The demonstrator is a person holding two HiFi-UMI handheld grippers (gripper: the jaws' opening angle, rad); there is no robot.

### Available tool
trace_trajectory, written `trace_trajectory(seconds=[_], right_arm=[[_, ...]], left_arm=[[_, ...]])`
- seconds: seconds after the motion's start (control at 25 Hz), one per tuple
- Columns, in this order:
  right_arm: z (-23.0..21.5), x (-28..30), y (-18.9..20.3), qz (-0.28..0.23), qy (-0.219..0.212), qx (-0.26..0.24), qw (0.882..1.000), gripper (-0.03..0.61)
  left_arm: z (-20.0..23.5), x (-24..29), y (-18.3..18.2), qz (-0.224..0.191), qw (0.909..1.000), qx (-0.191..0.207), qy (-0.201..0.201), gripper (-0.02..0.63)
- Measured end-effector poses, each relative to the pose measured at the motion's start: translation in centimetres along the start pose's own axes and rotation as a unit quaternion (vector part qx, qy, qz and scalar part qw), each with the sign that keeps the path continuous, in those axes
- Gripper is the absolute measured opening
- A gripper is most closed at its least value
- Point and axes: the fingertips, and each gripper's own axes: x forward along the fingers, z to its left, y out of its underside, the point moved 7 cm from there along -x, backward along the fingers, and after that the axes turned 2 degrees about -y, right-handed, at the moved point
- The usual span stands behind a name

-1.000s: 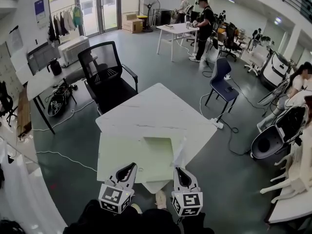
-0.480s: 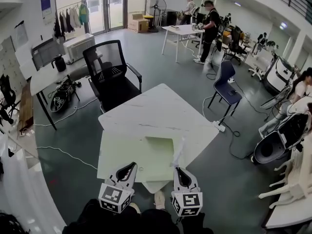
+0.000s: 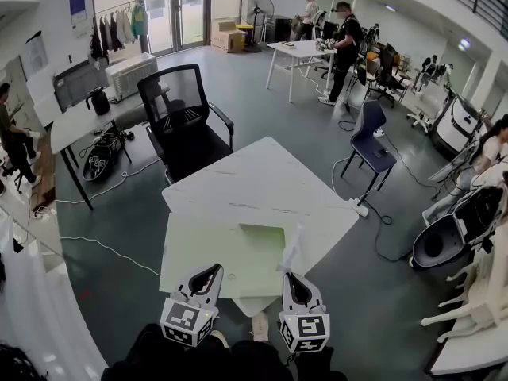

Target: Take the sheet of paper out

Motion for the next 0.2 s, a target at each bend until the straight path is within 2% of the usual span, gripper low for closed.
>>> trace_trajectory(seconds=[0.2], right_arm=[[1.1,1.0,-0.2,0.003,-0.003,-0.001,1.000,0.017]], left_arm=[[1.4,-0.3,0.2,0.003,1.0000,-0.001,-0.001,0.028]])
